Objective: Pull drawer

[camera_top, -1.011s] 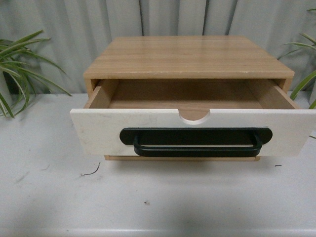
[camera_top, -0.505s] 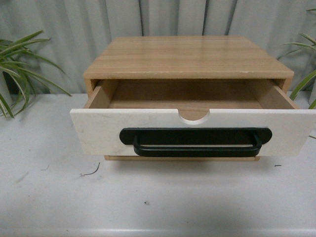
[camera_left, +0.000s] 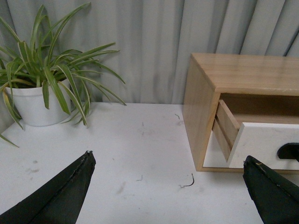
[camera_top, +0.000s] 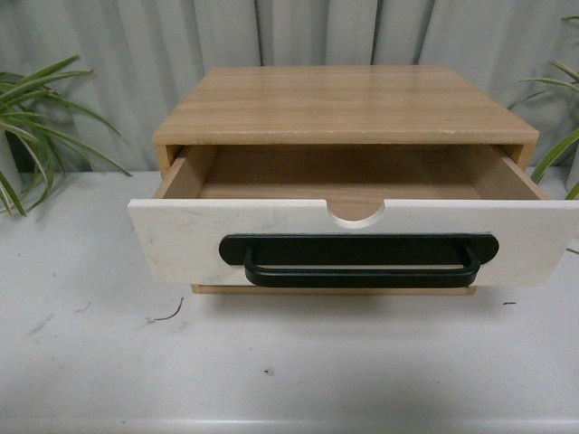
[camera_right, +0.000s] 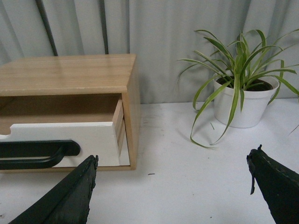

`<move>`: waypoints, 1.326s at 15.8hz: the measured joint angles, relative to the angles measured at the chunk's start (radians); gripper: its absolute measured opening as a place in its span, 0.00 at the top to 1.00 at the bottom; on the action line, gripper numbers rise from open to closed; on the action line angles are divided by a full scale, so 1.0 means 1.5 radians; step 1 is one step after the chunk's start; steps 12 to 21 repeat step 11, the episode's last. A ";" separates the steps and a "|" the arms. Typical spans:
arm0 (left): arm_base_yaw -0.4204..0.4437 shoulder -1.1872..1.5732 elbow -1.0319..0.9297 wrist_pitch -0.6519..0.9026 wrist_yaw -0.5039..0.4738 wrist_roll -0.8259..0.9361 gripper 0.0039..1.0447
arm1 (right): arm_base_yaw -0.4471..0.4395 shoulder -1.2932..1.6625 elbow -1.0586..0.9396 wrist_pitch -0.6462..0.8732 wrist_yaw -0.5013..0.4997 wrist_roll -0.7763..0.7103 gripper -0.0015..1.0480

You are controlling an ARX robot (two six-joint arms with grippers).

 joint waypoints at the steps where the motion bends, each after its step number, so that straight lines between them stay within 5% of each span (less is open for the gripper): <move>1: 0.000 0.000 0.000 0.000 0.000 0.000 0.06 | 0.000 0.000 0.000 0.000 0.000 0.000 0.06; 21: 0.000 0.000 0.000 0.000 0.000 0.000 0.06 | 0.000 0.000 0.000 0.000 0.000 0.000 0.06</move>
